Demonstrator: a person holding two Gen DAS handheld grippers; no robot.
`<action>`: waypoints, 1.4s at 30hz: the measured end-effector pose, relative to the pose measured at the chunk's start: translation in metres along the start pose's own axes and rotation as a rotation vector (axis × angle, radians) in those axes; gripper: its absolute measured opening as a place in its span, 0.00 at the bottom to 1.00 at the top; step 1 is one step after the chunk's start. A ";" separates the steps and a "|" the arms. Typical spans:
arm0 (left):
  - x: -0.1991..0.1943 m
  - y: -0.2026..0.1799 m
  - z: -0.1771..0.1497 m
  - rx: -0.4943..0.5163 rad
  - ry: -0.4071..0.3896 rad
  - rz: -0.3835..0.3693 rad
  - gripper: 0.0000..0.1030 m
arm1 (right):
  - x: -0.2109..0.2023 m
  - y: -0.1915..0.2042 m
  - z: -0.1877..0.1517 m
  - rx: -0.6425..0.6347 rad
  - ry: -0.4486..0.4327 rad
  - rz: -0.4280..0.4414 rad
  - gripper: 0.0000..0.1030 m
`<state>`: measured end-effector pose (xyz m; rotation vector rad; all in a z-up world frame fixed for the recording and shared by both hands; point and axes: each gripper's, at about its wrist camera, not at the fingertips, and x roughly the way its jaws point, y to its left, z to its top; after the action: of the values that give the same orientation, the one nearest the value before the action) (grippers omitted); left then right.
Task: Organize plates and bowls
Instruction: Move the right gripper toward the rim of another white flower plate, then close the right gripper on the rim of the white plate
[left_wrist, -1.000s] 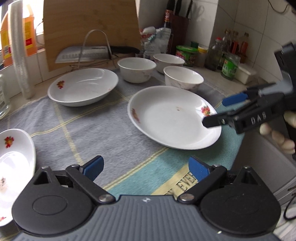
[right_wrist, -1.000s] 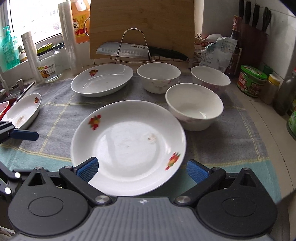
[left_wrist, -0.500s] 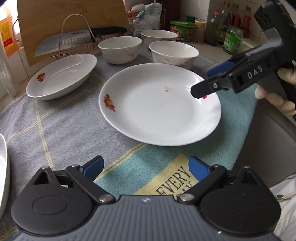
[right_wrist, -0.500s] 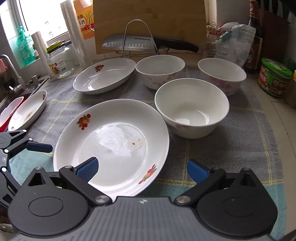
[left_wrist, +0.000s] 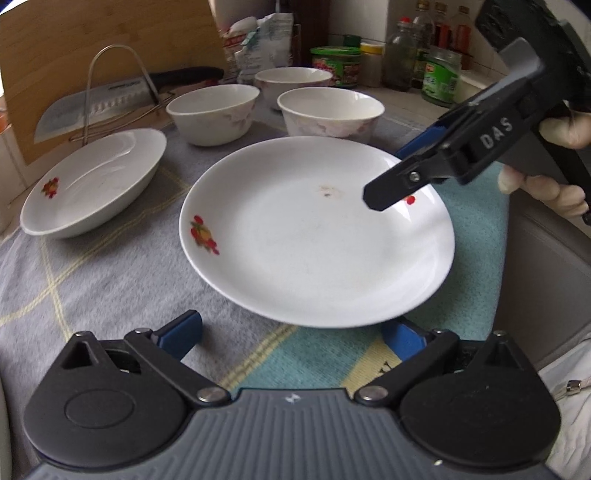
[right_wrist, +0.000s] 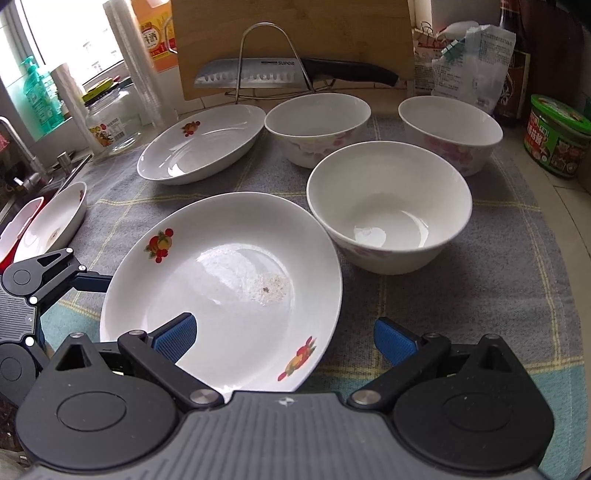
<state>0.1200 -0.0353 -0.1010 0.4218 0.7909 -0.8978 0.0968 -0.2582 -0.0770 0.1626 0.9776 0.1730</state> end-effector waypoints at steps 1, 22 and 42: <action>0.000 0.001 -0.001 0.008 -0.010 -0.009 0.99 | 0.002 0.000 0.001 0.007 0.002 -0.004 1.00; 0.003 0.012 -0.007 0.091 -0.103 -0.083 1.00 | 0.016 0.012 0.013 0.024 0.025 -0.026 1.00; 0.004 0.011 -0.002 0.173 -0.113 -0.127 0.99 | 0.030 0.006 0.023 -0.019 0.050 0.068 1.00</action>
<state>0.1300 -0.0297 -0.1057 0.4712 0.6441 -1.1043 0.1316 -0.2475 -0.0874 0.1752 1.0201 0.2496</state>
